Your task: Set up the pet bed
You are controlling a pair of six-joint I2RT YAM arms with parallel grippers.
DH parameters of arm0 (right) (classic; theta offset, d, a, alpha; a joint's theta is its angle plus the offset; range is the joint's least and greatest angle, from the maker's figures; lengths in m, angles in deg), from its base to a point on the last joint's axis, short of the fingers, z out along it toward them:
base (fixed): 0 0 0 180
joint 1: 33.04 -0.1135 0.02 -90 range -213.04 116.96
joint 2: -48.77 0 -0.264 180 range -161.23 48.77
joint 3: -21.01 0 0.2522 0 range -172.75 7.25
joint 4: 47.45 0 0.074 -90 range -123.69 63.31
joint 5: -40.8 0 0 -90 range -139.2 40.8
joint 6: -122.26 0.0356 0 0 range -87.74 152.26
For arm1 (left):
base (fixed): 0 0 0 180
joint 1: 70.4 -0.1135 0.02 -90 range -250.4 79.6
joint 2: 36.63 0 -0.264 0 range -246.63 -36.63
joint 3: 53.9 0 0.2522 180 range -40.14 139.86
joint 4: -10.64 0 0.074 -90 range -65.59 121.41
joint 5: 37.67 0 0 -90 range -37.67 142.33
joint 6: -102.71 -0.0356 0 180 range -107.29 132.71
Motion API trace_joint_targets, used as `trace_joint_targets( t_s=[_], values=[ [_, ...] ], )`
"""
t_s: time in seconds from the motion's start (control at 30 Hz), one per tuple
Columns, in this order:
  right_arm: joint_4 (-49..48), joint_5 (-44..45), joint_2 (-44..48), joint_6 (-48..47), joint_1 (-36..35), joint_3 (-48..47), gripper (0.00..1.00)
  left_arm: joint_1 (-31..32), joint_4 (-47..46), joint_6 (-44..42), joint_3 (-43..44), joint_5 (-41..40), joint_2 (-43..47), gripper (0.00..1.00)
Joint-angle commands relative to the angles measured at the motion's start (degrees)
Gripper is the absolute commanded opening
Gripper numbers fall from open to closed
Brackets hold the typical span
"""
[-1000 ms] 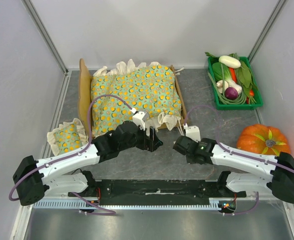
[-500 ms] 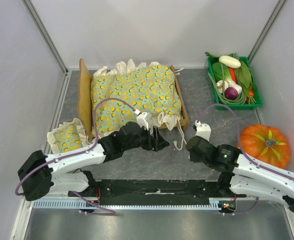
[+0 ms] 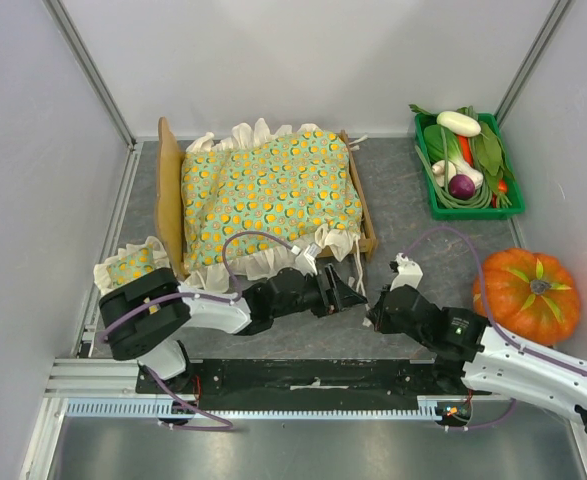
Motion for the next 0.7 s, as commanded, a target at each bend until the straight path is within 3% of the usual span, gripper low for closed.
trace_joint_targets(
  t_s=[0.0, 0.33, 0.47, 0.6, 0.67],
  values=[
    [-4.6, -0.9, 1.8, 1.0, -0.3, 0.8, 0.00, 1.2, -10.1, 7.7, 2.0, 1.2, -3.6, 0.77],
    [-5.7, -2.0, 7.6, 1.4, -0.3, 3.1, 0.00, 1.8, -15.3, 11.8, 2.4, 0.0, -10.6, 0.71],
    [-2.0, 0.9, 7.9, 3.3, -0.2, 3.2, 0.00, 1.8, -19.2, 12.2, 1.0, -1.4, -11.5, 0.70],
    [1.0, 4.1, 5.8, 3.6, -0.2, 1.7, 0.00, 1.8, -9.2, 5.2, 2.4, -3.3, -7.2, 0.70],
    [1.4, 5.1, 4.6, 2.8, -0.2, 0.6, 0.00, 1.8, 1.1, 2.1, 3.7, -6.2, -4.2, 0.70]
  ],
)
